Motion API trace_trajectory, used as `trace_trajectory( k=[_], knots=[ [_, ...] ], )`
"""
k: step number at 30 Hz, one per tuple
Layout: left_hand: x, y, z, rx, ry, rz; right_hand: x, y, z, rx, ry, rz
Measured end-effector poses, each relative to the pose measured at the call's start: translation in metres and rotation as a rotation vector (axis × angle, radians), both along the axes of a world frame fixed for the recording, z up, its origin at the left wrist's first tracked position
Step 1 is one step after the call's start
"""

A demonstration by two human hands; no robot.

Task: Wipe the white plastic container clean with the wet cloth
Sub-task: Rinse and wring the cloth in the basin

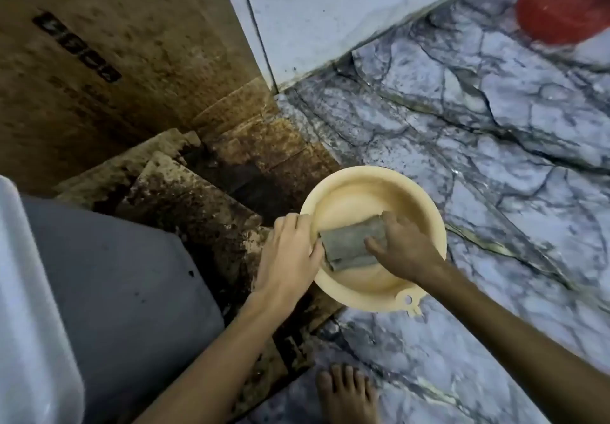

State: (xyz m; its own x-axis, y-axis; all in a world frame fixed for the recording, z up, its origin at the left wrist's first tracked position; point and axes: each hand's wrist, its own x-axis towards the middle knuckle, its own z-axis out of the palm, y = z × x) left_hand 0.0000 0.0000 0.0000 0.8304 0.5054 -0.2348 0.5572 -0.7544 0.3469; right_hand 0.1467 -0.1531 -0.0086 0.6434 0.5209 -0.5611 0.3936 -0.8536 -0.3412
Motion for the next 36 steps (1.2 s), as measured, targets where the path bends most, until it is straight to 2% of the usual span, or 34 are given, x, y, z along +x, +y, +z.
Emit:
trace_trajectory(
  k=[6, 9, 14, 19, 26, 31, 36],
  knots=[
    [0.037, -0.024, -0.036, 0.001, 0.059, -0.179, 0.007, -0.001, -0.028, -0.047, 0.013, -0.008],
    [0.056, -0.034, -0.053, 0.002, 0.135, -0.139, 0.012, 0.001, -0.041, -0.05, 0.013, -0.038],
    [0.07, -0.05, -0.08, 0.116, 0.327, -0.122, 0.01, -0.003, -0.059, -0.044, -0.012, -0.064],
    [0.074, -0.048, -0.091, 0.199, 0.378, -0.11, 0.008, -0.006, -0.069, -0.039, -0.029, -0.092],
    [0.081, -0.044, -0.09, 0.197, 0.43, -0.105, 0.015, -0.003, -0.078, 0.066, 0.04, -0.301],
    [0.078, -0.045, -0.072, 0.14, 0.309, -0.048, 0.02, -0.007, -0.077, 0.146, 0.09, -0.354],
    [0.068, -0.053, -0.028, -0.121, 0.012, 0.232, 0.021, -0.007, -0.036, 0.273, -0.029, -0.344]
  ],
)
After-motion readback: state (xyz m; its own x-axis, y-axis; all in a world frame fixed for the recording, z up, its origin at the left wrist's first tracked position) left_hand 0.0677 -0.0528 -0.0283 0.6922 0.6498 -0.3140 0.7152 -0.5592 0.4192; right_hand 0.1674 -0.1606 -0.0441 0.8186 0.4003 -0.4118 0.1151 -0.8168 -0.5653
